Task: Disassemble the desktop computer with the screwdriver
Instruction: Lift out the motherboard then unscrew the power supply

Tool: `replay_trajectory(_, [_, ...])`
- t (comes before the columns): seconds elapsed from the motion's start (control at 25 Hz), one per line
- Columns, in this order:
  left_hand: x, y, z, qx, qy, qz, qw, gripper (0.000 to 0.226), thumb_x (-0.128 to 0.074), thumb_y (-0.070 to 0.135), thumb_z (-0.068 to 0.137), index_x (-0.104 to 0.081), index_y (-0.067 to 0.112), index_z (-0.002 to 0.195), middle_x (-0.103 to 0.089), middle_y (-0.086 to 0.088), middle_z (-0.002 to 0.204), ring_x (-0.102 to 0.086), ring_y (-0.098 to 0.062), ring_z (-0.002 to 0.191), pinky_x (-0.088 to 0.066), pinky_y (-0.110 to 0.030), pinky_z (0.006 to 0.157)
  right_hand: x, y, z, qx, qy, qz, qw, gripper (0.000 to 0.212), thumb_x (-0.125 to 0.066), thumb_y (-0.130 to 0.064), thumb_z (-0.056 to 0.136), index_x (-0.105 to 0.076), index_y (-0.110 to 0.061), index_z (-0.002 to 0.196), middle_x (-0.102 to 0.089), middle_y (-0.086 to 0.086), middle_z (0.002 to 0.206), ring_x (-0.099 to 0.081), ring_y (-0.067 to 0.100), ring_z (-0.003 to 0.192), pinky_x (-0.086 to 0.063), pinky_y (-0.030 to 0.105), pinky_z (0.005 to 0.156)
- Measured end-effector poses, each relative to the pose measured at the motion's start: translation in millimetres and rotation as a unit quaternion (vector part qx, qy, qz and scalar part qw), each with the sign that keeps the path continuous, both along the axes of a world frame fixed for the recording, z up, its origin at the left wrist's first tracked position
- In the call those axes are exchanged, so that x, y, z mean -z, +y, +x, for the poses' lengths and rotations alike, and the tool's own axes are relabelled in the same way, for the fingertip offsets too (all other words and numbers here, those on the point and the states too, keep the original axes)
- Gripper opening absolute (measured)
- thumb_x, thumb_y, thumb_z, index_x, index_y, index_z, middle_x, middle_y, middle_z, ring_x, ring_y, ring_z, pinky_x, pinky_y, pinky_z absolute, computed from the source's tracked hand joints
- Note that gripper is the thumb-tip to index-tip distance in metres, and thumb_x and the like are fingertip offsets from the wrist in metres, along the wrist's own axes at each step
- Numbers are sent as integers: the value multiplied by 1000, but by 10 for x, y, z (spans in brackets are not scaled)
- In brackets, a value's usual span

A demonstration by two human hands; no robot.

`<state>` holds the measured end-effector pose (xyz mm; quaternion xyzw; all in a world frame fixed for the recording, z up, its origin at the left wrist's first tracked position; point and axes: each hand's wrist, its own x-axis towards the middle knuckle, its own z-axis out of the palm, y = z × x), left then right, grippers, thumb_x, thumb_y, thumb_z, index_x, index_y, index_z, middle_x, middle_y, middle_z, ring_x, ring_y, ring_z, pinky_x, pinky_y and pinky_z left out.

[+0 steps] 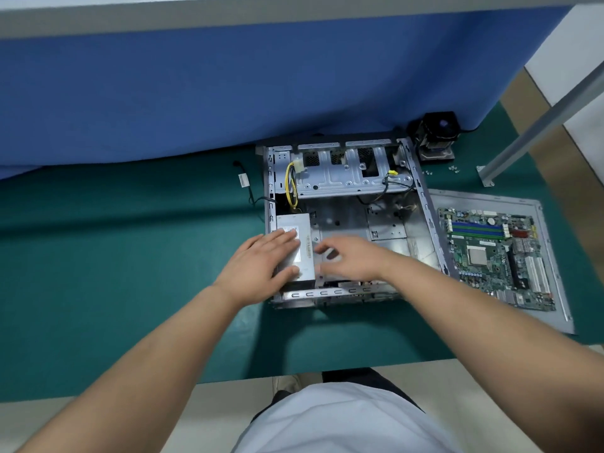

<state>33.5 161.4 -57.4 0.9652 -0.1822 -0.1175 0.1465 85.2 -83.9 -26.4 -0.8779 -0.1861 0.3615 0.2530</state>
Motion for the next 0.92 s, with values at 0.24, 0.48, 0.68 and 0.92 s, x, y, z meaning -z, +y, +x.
replay_trajectory(0.24, [215,-520,173,-194,-30,-53,979,59,-39,50,106,-30,30,161,-17,14,170,-4,-7,158,-21,-39,125,-67,423,959,105,-154,6,982,36,-60,-44,98,-64,-16,120,-68,4,118,-62,24,110,-51,38,95])
replay_trajectory(0.48, [288,-548,192,-234,-72,-94,965,46,-55,46,101,-51,24,142,-39,9,160,-23,-11,154,-29,-35,116,153,1003,1225,158,-168,-84,969,60,-54,-58,95,-50,-17,138,-61,12,131,-57,36,122,-48,44,93])
replay_trajectory(0.68, [289,-549,184,-239,-78,-111,962,42,-57,46,100,-56,19,133,-44,5,156,-27,-14,152,-31,-36,115,195,917,1068,128,-219,5,967,28,-50,-25,97,-54,-8,119,-61,12,113,-59,35,104,-48,42,82])
replay_trajectory(0.92, [305,-542,172,-225,-85,-134,961,47,-58,46,100,-55,20,139,-41,4,160,-22,-14,155,-31,-39,117,384,304,549,194,-228,115,947,12,-48,-19,106,-49,-7,103,-56,5,106,-56,24,92,-48,41,78])
